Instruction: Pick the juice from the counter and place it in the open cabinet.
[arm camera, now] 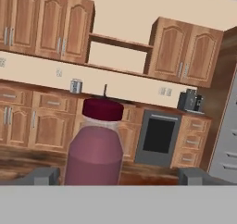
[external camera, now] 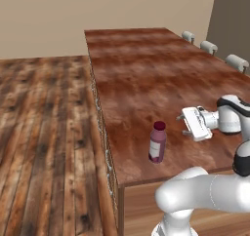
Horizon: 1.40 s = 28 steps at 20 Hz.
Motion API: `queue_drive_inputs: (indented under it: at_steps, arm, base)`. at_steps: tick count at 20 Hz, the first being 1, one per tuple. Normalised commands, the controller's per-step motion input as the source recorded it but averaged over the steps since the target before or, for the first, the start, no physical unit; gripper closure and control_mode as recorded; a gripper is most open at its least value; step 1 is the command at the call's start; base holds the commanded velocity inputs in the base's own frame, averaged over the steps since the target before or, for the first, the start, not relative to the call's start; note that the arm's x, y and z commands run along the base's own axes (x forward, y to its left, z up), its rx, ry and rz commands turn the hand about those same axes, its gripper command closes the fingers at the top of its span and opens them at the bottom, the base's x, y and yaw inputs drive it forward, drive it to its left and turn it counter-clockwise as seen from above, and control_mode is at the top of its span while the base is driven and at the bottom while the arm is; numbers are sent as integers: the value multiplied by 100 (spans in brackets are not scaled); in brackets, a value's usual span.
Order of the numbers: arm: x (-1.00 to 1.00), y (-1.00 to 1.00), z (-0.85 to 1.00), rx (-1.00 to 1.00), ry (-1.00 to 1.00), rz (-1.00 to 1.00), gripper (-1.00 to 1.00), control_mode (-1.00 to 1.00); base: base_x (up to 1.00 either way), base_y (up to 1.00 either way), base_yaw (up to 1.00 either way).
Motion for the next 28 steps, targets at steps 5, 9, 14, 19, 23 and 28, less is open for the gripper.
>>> queue_drive_inputs:
  at_steps: [5, 9, 14, 19, 23, 28]
  arm:
    - [0, 22, -1, 0, 2, 0, -100, -100]
    - [0, 20, 0, 1, 3, 0, -100, -100]
    - [0, 21, -2, 2, 4, 0, -100, -100]
    - [0, 18, -1, 3, 3, 0, -100, -100]
    - [0, 18, 0, 3, 2, 0, -100, -100]
    - [0, 19, 0, 2, 2, 0, -100, -100]
  base:
    - [0, 0, 0]
    - [0, 0, 0]
    - [0, 0, 0]
    - [0, 0, 0]
    - [0, 0, 0]
    - [0, 0, 0]
